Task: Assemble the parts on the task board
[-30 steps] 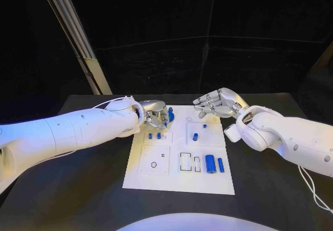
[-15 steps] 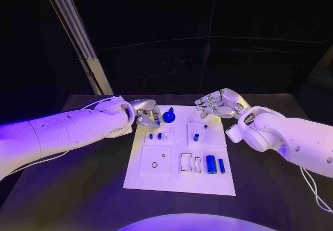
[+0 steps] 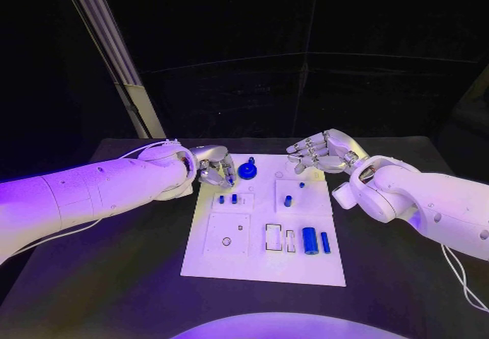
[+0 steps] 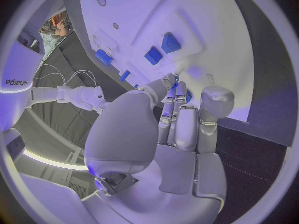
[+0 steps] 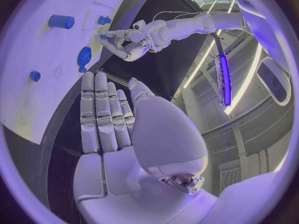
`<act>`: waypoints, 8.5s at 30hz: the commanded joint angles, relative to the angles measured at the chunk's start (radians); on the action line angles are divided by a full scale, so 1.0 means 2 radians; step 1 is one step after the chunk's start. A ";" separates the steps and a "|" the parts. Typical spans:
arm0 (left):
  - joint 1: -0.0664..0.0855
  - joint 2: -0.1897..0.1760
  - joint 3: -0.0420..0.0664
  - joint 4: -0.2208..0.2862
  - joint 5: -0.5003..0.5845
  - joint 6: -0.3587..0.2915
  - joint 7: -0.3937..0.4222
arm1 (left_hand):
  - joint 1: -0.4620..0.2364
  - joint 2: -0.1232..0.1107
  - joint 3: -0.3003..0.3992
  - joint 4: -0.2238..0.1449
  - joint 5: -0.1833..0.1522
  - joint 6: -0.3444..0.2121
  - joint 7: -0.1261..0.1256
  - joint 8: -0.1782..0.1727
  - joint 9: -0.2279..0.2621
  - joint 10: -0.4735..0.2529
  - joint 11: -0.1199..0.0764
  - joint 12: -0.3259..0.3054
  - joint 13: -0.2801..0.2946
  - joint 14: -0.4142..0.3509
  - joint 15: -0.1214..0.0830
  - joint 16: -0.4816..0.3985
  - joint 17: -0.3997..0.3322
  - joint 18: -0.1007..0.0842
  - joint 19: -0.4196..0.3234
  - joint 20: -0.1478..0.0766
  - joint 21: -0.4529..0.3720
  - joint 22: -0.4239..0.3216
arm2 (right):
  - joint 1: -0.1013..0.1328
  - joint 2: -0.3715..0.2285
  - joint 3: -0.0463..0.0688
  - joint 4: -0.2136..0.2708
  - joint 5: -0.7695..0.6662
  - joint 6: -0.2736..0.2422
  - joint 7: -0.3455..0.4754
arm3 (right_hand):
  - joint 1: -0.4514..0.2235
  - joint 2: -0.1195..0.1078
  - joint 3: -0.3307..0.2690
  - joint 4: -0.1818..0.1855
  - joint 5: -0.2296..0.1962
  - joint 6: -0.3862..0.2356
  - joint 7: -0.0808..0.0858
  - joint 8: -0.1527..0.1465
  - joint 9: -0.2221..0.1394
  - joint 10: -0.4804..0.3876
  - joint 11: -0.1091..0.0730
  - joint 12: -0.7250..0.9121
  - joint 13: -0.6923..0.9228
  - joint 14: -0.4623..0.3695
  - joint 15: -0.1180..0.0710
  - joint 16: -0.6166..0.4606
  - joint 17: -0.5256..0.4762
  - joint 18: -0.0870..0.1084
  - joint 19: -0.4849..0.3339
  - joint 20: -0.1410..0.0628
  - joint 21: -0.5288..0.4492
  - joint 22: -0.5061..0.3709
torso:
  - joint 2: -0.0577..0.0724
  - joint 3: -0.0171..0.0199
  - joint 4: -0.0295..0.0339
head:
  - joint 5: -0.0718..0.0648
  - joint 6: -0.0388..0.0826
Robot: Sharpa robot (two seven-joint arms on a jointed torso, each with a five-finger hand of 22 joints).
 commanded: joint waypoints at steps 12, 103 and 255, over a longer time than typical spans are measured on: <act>0.001 0.010 0.000 -0.008 -0.020 0.034 -0.027 | -0.008 -0.002 0.004 0.001 0.002 0.003 0.002 -0.004 -0.001 0.003 0.001 -0.002 0.001 0.011 -0.002 0.002 -0.002 -0.004 0.000 0.000 0.002 -0.001 | 0.001 0.000 0.000 0.001 0.002 0.000 0.005 | 0.004 0.003 0.003 0.000 0.002 -0.003 -0.001 -0.001 0.001 -0.003 -0.001 0.003 -0.001 0.000 0.000 -0.003 -0.001 0.002 0.002 0.001 -0.002 -0.001 | 0.000 -0.0001 0.0006 | -0.002 -0.001; 0.001 -0.068 -0.002 0.062 0.632 -0.029 0.235 | -0.057 0.000 -0.001 0.013 0.003 -0.028 0.023 -0.027 -0.001 -0.037 0.020 0.004 0.007 -0.118 0.017 -0.161 -0.294 0.026 -0.111 0.020 -0.187 -0.153 | 0.000 -0.008 0.000 -0.012 -0.491 0.056 -0.181 | 0.015 -0.033 0.076 -0.050 -0.071 0.030 -0.019 -0.004 -0.001 -0.028 -0.018 0.008 -0.005 0.096 -0.033 0.164 0.106 0.000 0.084 -0.038 0.131 0.081 | 0.000 -0.0002 0.0008 | -0.037 0.011; 0.000 -0.084 -0.003 0.074 0.662 -0.010 0.222 | -0.043 0.007 -0.014 0.002 0.004 -0.032 0.023 -0.019 -0.002 -0.044 0.020 0.019 0.005 -0.128 0.015 -0.166 -0.307 0.026 -0.112 0.018 -0.200 -0.164 | -0.010 0.014 0.014 0.114 -0.556 0.015 -0.213 | -0.023 -0.033 0.239 -0.125 -0.106 0.086 -0.031 0.004 0.010 0.025 -0.032 0.032 0.002 0.089 -0.042 0.462 0.308 -0.036 0.124 -0.040 0.417 0.405 | 0.000 -0.0014 0.0010 | -0.034 0.007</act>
